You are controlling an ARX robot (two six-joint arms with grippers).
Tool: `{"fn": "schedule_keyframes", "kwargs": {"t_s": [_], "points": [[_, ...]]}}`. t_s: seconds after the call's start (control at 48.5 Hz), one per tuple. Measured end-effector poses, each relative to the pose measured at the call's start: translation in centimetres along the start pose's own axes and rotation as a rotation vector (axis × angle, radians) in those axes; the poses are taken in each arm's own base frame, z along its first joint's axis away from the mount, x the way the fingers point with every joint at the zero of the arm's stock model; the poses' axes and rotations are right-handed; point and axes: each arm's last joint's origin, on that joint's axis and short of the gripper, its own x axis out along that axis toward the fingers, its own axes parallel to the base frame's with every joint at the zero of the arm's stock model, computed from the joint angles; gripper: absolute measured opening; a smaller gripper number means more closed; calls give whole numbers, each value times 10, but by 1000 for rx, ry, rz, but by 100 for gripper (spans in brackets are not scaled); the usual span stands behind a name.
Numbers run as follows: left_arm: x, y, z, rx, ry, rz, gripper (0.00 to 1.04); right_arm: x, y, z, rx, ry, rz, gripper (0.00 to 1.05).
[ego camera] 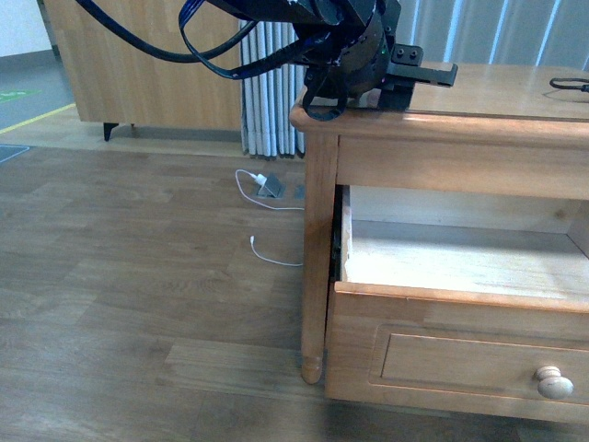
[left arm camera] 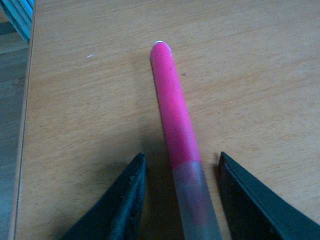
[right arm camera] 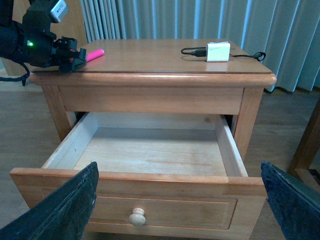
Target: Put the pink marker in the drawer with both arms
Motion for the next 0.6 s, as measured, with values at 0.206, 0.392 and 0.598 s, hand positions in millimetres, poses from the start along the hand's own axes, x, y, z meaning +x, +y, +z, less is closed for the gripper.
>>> {"fn": "schedule_keyframes", "kwargs": {"t_s": [0.206,0.392,0.598], "points": [[0,5,0,-1,0,8,14,0,0,0,0,0,0,96],[-6,8,-1,-5,-16,-1,14,0,0,0,0,0,0,96],[-26,11,-6,-8,-45,-66,14,0,0,0,0,0,0,96]]}}
